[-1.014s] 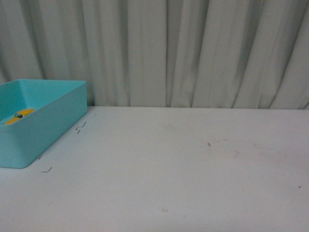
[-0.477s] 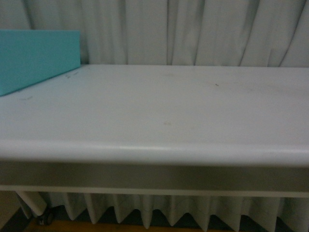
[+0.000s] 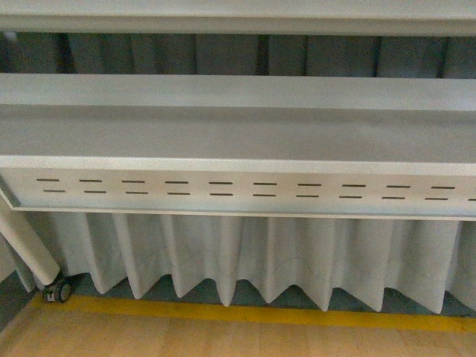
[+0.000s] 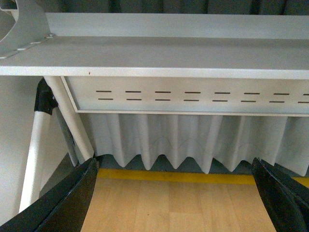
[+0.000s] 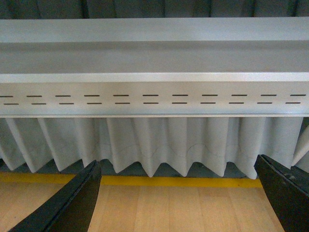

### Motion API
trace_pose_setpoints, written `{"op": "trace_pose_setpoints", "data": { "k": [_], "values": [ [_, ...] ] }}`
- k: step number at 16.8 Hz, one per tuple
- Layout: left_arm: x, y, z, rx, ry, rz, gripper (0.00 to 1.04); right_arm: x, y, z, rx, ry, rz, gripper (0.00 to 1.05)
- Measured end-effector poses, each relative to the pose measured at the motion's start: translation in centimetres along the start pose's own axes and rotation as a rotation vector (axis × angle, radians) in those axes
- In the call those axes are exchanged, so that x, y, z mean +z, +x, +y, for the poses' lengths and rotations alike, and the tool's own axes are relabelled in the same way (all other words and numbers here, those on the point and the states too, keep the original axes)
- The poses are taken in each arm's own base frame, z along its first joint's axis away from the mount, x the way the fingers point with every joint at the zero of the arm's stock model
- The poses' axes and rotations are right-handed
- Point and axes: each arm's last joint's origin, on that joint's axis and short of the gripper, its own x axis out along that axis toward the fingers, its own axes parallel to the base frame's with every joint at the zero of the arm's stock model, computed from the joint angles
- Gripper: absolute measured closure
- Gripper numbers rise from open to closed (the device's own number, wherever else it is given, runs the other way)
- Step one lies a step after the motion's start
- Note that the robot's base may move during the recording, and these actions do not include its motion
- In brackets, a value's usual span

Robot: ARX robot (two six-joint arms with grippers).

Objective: Wind up and store yellow beetle toy

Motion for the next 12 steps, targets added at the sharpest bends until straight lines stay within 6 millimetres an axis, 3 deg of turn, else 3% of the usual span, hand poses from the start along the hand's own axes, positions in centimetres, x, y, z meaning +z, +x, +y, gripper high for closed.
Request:
{"op": "trace_pose_setpoints", "data": {
  "k": [12],
  "values": [
    [0.01,0.00,0.00,0.000,0.000,-0.001,0.07,0.01,0.00,0.00,0.000,0.000,-0.001,0.07]
  ]
}}
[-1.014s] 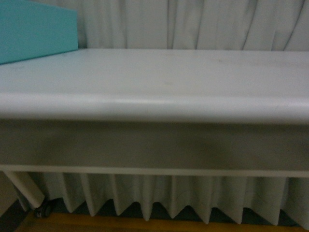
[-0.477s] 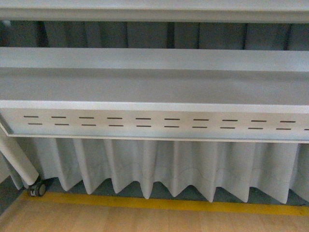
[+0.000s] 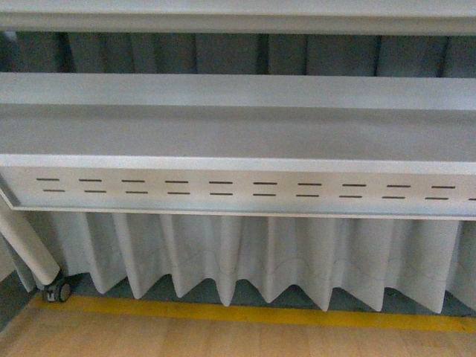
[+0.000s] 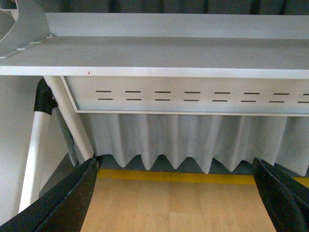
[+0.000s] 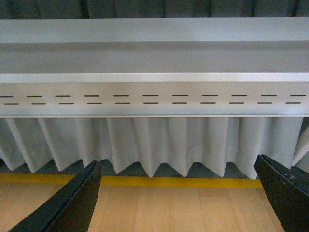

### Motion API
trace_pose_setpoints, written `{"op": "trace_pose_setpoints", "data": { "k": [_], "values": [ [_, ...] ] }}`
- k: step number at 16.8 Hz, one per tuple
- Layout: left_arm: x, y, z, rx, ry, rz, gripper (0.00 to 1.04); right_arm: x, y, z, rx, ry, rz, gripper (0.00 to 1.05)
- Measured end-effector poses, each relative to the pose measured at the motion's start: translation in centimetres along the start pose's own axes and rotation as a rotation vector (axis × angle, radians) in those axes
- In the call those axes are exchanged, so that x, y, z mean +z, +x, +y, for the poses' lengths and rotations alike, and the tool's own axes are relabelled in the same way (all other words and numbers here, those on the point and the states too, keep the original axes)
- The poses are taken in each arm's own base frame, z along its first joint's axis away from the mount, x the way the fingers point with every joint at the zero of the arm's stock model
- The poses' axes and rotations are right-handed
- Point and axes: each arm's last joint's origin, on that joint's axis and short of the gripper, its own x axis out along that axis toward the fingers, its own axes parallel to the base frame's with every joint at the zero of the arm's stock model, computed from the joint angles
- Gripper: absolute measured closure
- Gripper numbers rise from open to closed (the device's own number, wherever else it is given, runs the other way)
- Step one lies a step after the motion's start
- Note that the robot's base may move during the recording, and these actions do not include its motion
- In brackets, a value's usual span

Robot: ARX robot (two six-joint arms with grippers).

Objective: Wind up and store yellow beetle toy

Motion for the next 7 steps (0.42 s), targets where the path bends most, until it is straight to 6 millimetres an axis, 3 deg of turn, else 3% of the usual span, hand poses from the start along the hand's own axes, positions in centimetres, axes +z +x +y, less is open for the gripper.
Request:
{"op": "trace_pose_setpoints", "data": {
  "k": [7],
  "values": [
    [0.00,0.00,0.00,0.000,0.000,0.000,0.07,0.00,0.00,0.00,0.000,0.000,0.000,0.07]
  ]
}}
